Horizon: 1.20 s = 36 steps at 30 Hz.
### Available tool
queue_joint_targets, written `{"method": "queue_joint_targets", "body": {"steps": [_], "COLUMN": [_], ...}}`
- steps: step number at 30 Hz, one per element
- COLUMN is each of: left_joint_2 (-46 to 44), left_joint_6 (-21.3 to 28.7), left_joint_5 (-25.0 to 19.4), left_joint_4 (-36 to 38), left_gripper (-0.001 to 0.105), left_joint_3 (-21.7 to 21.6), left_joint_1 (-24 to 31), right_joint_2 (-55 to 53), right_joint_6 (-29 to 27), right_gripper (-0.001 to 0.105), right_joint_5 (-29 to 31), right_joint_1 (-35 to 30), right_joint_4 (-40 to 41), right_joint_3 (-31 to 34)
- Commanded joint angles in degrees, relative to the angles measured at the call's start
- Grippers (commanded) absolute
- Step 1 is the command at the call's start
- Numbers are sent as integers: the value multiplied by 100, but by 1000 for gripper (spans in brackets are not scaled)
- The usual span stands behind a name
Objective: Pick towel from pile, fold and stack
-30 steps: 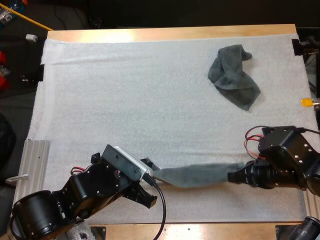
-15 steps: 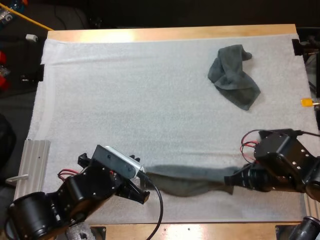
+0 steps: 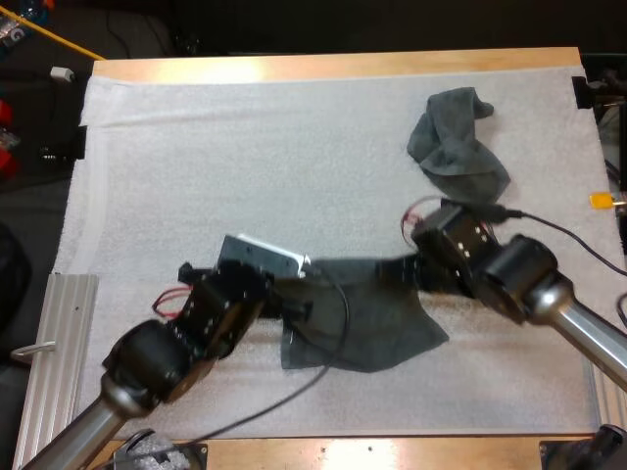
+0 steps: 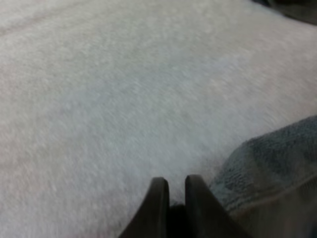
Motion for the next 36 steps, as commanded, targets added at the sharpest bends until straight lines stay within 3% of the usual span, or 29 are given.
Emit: {"method": "queue_joint_targets", "body": {"steps": [1, 5, 14, 19, 27, 30, 31, 32, 34, 35, 36], "left_joint_2": [150, 681, 1730, 2073, 2125, 2125, 2125, 2125, 2125, 2125, 2125], "left_joint_6": [152, 506, 633, 666, 1366, 1366, 1366, 1366, 1366, 1366, 1366], "left_joint_5": [44, 388, 1094, 1315, 1498, 1591, 1602, 1601, 1601, 1601, 1601], "left_joint_4": [-339, -911, -1774, -2161, -2967, -3139, -3134, -3136, -3105, -3058, -3030], "left_gripper": [0, 0, 0, 0, 0, 2, 6, 13, 29, 41, 46], "left_joint_3": [-8, -8, -8, -8, -9, -61, -99, -144, -240, -319, -366], "left_joint_1": [180, 775, 1631, 1887, 1983, 1983, 1983, 1983, 1983, 1983, 1983], "right_joint_2": [117, 555, 1139, 1270, 1327, 1327, 1327, 1327, 1326, 1313, 1301], "right_joint_6": [70, 266, 266, 265, 233, 233, 233, 233, 230, 169, 117], "right_gripper": [0, 0, 0, 0, 2, 25, 40, 59, 82, 90, 90], "right_joint_5": [30, -204, -266, -125, 301, 301, 300, 280, 211, 180, 170], "right_joint_1": [-184, -567, -921, -982, -982, -985, -985, -985, -985, -985, -985], "right_joint_4": [-327, -780, -1659, -2241, -3444, -3943, -4105, -4326, -4582, -4715, -4743], "right_joint_3": [-12, -12, -12, -12, -12, -12, -12, -12, -12, -12, -12]}}
